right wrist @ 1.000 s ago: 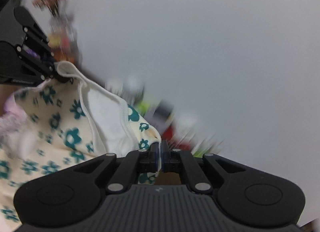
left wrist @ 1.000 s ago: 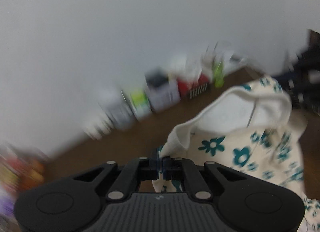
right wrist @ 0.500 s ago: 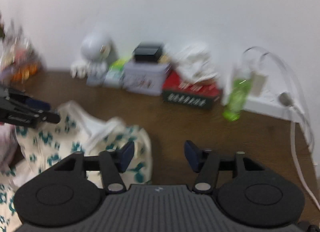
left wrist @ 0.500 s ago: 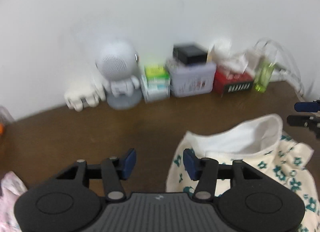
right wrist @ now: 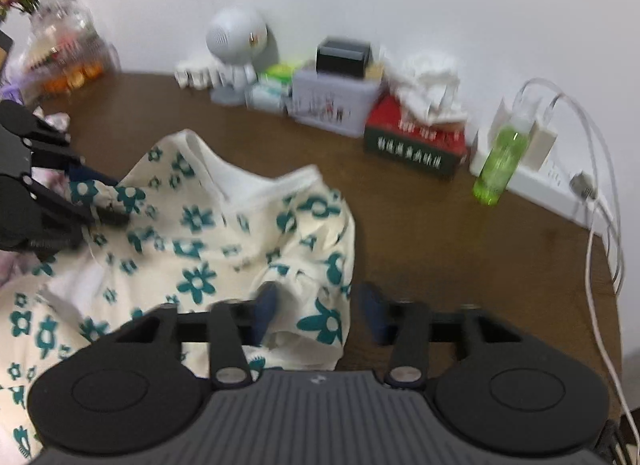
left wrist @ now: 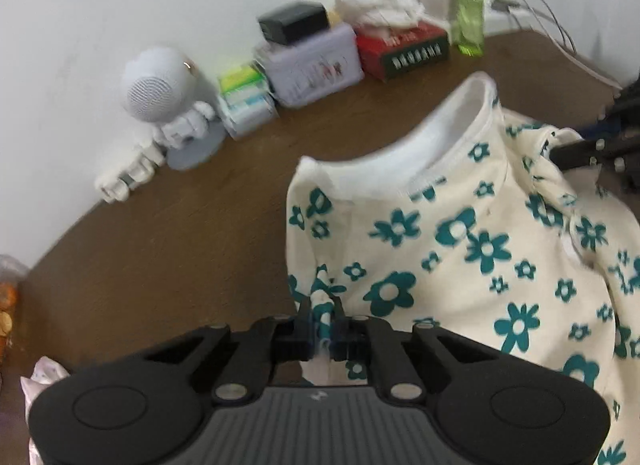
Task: Fold clothes
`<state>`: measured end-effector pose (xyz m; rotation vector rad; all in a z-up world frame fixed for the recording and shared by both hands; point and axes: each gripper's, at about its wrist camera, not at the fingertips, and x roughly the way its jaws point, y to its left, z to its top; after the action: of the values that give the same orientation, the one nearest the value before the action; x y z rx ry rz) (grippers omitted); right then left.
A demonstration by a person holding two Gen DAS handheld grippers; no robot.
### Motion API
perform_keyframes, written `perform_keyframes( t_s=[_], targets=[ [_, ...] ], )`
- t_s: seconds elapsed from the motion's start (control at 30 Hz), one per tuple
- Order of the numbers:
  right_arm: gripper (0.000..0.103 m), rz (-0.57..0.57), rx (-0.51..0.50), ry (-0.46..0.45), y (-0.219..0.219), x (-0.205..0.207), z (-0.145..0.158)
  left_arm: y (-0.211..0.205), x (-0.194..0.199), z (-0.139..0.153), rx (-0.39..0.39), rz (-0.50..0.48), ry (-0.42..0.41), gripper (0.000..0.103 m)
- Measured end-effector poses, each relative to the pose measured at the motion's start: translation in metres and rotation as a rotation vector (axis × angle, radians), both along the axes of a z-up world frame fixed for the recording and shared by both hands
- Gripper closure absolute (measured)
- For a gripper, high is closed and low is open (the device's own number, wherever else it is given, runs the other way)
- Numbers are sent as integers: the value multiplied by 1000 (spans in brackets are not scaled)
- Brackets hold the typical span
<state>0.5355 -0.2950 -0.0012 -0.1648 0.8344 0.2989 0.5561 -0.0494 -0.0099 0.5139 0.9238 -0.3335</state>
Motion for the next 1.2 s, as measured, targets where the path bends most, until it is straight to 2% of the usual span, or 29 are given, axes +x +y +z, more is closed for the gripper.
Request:
perform_keyframes(
  t_s=[0.1, 0.17, 0.23, 0.33, 0.4, 0.43, 0.47, 0.5, 0.53, 0.57, 0.63, 0.7, 0.73, 0.8, 0.83, 0.87, 0.93, 0.97, 1.0, 1.03, 1.07, 1.1, 1.13, 1.2],
  targets=[
    [100, -30, -20, 12, 3, 8, -5, 11, 3, 20, -58, 33, -56, 98],
    [100, -67, 44, 4, -11, 13, 11, 20, 8, 36, -115, 66, -94, 98],
    [100, -97, 84, 20, -21, 19, 7, 31, 16, 47, -186, 106, -113, 98],
    [99, -140, 139, 45, -35, 28, -2, 40, 35, 31, -268, 176, -58, 92],
    [98, -169, 176, 62, -44, 34, -8, 37, 40, 12, -257, 171, -2, 88],
    [94, -184, 195, 70, -49, 37, -11, 38, 40, 9, -261, 171, 1, 88],
    [92, -198, 213, 79, -54, 40, -14, 42, 40, 14, -290, 175, -5, 84],
    [82, -213, 232, 87, -58, 43, -17, 47, 40, 18, -319, 180, -11, 80],
    [65, -214, 240, 70, -63, 42, -13, 52, 40, 23, -348, 184, -17, 71],
    [60, -212, 245, 49, -67, 39, -6, 56, 40, 28, -376, 186, -27, 62],
    [59, -203, 262, 11, -69, 41, 7, 61, 44, 45, -422, 169, -67, 55],
    [59, -194, 278, -27, -71, 43, 21, 53, 53, 51, -398, 133, -83, 53],
    [59, -190, 287, -45, -73, 44, 27, 45, 59, 47, -359, 119, -69, 53],
    [59, -165, 222, -33, -54, 58, 25, 24, 71, 31, -260, 91, -45, 58],
    [59, -155, 183, -23, -43, 65, 18, 16, 75, 22, -224, 75, -39, 65],
    [59, -145, 143, -12, -32, 71, 12, 9, 79, 13, -195, 61, -31, 67],
    [59, -120, 117, -2, -17, 78, 0, 3, 87, -4, -189, 65, -4, 67],
    [59, -111, 119, 4, -11, 79, -5, 3, 89, -9, -188, 63, 1, 70],
    [59, -99, 119, 7, -7, 80, -10, 2, 91, -15, -187, 60, 5, 76],
    [59, -93, 109, 5, -4, 80, -14, 2, 93, -20, -184, 57, 9, 103],
    [59, -89, 96, 3, -2, 79, -18, 2, 93, -23, -178, 54, 6, 103],
    [59, -84, 84, 1, 1, 78, -23, 5, 93, -22, -207, 59, -4, 103],
    [59, -86, 86, -1, 1, 77, -26, 13, 96, -18, -277, 78, -3, 103],
    [59, -94, 97, -11, 0, 75, -32, 41, 104, -7, -488, 165, 2, 103]
  ],
)
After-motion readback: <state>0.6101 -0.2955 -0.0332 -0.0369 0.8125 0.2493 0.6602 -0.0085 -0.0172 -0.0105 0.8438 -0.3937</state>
